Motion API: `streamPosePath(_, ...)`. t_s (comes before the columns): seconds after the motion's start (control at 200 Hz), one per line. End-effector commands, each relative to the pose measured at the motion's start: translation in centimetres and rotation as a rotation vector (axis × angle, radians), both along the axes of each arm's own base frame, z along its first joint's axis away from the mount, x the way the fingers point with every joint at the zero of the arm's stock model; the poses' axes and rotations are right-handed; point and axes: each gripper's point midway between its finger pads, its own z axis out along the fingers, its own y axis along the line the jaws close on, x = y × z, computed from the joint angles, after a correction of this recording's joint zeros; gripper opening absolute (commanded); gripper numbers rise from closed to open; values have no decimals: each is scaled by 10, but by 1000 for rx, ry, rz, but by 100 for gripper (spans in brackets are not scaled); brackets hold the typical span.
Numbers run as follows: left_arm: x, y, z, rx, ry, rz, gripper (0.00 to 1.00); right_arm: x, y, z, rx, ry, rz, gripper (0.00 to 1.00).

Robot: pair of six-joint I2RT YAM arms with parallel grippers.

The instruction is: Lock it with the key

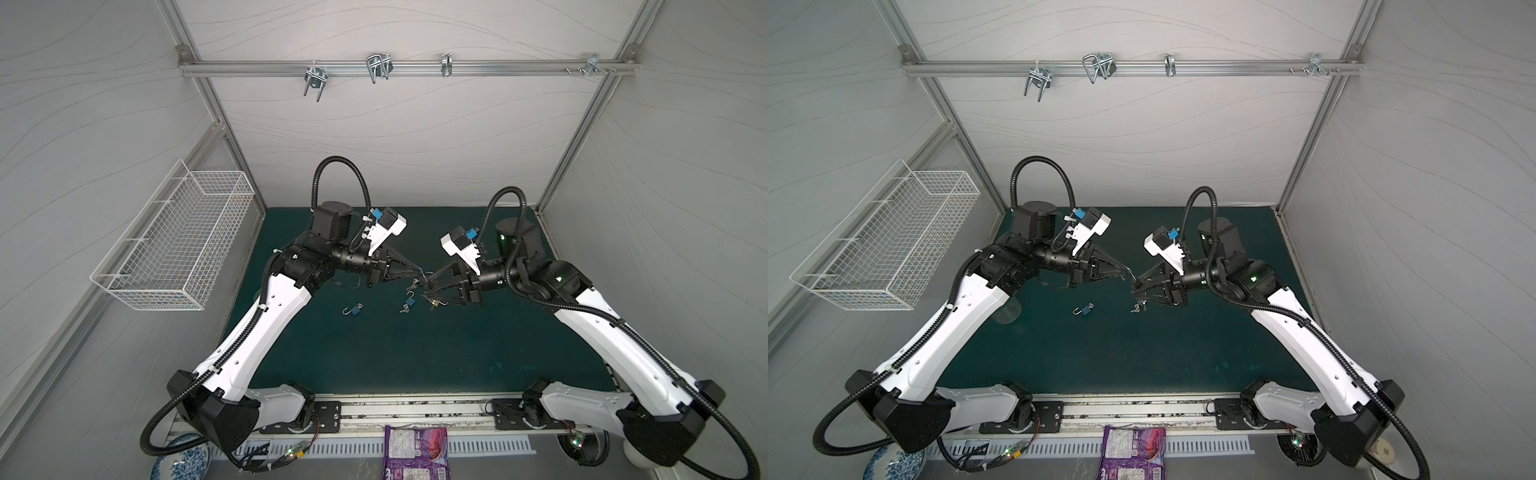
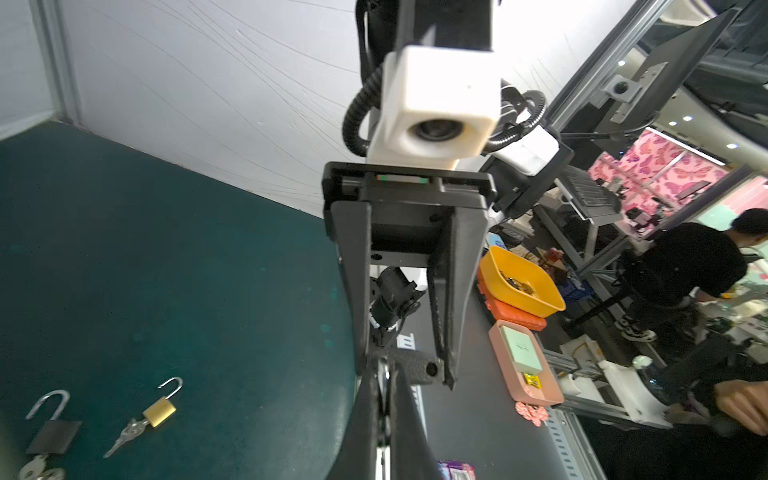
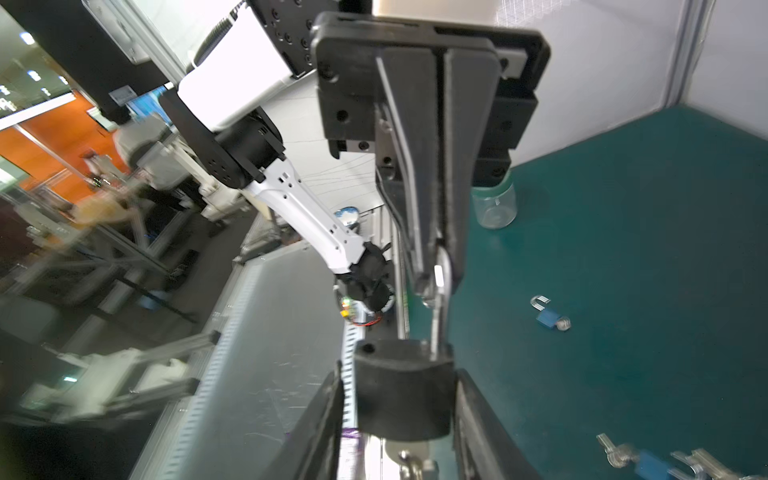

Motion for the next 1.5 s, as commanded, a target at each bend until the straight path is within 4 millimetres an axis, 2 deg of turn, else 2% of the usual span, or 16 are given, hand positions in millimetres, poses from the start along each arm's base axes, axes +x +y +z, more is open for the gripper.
streamPosePath(0.0,14,1,37,-94,-32,131,0,9,-9,21,78,-135,-130,60)
streamPosePath(0.11,28,6,48,-144,28,251,0,32,-19,30,151,-179,-318,61)
streamPosePath(0.24,35,15,62,-235,70,355,0,48,-30,42,302,-211,-461,66)
streamPosePath(0.43,38,26,84,-375,95,430,0,44,-24,62,379,-246,-411,67)
streamPosePath(0.65,28,30,113,-522,94,372,0,48,-12,88,436,-312,-356,65)
streamPosePath(0.83,21,29,119,-554,98,336,0,51,2,98,435,-321,-302,59)
streamPosePath(1.025,19,26,119,-555,97,308,0,46,16,106,447,-325,-240,51)
streamPosePath(1.235,16,24,120,-558,91,295,0,41,15,119,486,-341,-246,44)
streamPosePath(1.495,15,24,120,-563,89,289,0,39,11,121,495,-345,-272,37)
